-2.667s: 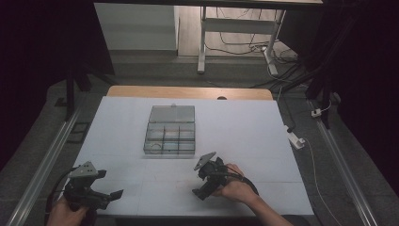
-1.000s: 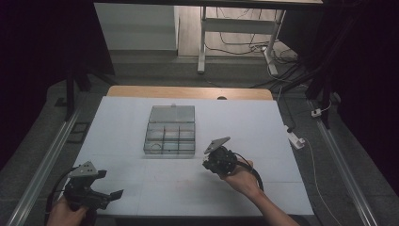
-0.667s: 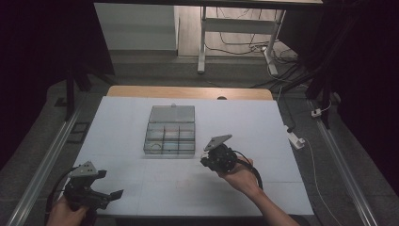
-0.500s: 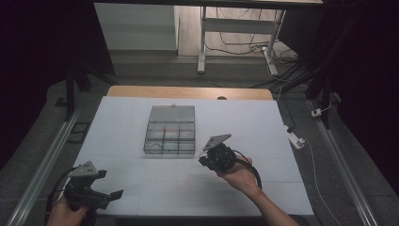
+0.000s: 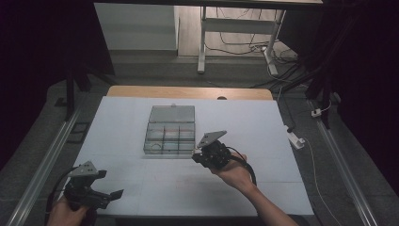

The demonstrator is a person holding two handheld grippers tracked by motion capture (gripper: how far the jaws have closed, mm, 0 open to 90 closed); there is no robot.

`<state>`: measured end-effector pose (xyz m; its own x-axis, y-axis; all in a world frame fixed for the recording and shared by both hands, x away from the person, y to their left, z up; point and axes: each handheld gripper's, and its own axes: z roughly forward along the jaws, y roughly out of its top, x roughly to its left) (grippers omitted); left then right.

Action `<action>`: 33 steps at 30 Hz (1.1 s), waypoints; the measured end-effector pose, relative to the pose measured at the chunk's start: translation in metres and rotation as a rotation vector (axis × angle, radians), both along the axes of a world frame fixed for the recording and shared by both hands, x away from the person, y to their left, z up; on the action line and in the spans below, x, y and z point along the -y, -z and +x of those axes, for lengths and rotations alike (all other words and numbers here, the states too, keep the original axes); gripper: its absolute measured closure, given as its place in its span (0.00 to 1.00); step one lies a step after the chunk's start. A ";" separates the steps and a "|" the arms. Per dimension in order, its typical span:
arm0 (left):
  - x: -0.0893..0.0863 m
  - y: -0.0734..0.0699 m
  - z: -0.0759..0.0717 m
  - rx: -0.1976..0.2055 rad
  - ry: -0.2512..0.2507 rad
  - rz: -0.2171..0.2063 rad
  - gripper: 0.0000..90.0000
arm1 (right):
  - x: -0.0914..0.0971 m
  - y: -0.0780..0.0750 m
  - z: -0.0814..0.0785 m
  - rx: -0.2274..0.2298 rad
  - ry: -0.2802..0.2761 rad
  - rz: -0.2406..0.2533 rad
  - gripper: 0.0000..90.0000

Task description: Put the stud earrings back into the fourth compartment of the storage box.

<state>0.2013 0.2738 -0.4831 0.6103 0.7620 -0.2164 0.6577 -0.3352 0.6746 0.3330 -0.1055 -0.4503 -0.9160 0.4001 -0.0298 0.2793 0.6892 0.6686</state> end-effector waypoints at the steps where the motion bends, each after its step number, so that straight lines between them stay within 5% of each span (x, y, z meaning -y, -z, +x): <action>1: 0.000 0.000 0.000 0.000 -0.001 -0.001 0.00 | -0.001 0.000 0.000 0.001 -0.004 0.003 0.97; 20: -0.002 0.000 0.000 0.001 0.004 -0.018 0.00 | -0.041 -0.009 0.017 -0.010 -0.048 0.058 0.97; 33: -0.003 0.000 0.000 0.001 0.006 -0.026 0.00 | -0.080 -0.001 0.031 -0.022 -0.079 0.056 0.97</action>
<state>0.2012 0.2765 -0.4830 0.6152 0.7524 -0.2355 0.6552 -0.3218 0.6835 0.3638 -0.0260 -0.4495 -0.9450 0.3270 0.0106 0.2403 0.6715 0.7009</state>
